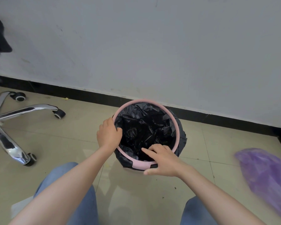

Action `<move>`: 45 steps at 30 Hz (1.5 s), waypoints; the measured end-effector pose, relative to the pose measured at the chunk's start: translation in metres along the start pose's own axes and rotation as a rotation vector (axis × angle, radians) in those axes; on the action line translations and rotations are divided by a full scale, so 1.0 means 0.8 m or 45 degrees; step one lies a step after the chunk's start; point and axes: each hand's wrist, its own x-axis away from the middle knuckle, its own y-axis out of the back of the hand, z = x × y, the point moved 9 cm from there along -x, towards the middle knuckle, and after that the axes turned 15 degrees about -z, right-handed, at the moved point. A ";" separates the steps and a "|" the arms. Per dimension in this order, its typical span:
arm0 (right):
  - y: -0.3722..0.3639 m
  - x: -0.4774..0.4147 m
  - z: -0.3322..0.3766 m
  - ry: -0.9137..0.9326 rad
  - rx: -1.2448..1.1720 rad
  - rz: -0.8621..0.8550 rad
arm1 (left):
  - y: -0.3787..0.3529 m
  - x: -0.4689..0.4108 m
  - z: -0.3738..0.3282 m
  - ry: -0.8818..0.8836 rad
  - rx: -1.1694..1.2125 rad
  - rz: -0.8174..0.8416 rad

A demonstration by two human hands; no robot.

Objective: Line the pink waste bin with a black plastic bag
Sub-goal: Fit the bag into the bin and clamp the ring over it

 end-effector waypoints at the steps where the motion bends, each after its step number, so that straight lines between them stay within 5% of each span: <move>1: 0.017 -0.007 -0.012 -0.057 0.014 -0.095 | 0.001 -0.005 -0.003 -0.031 -0.042 -0.009; 5: 0.076 -0.038 -0.090 -0.416 0.237 -0.395 | -0.024 -0.028 -0.020 -0.224 -0.110 0.145; 10: 0.058 -0.056 -0.141 -0.568 0.312 -0.232 | -0.051 -0.044 -0.037 -0.376 -0.152 0.266; 17: 0.044 -0.048 -0.170 -0.666 0.028 -0.332 | -0.071 -0.032 -0.040 -0.486 -0.174 0.311; 31: 0.028 -0.048 -0.179 -0.705 -0.180 -0.468 | -0.071 -0.036 -0.036 -0.424 -0.126 0.207; 45: 0.035 -0.048 -0.181 -0.763 -0.492 -0.381 | -0.060 -0.035 -0.037 -0.246 -0.109 0.423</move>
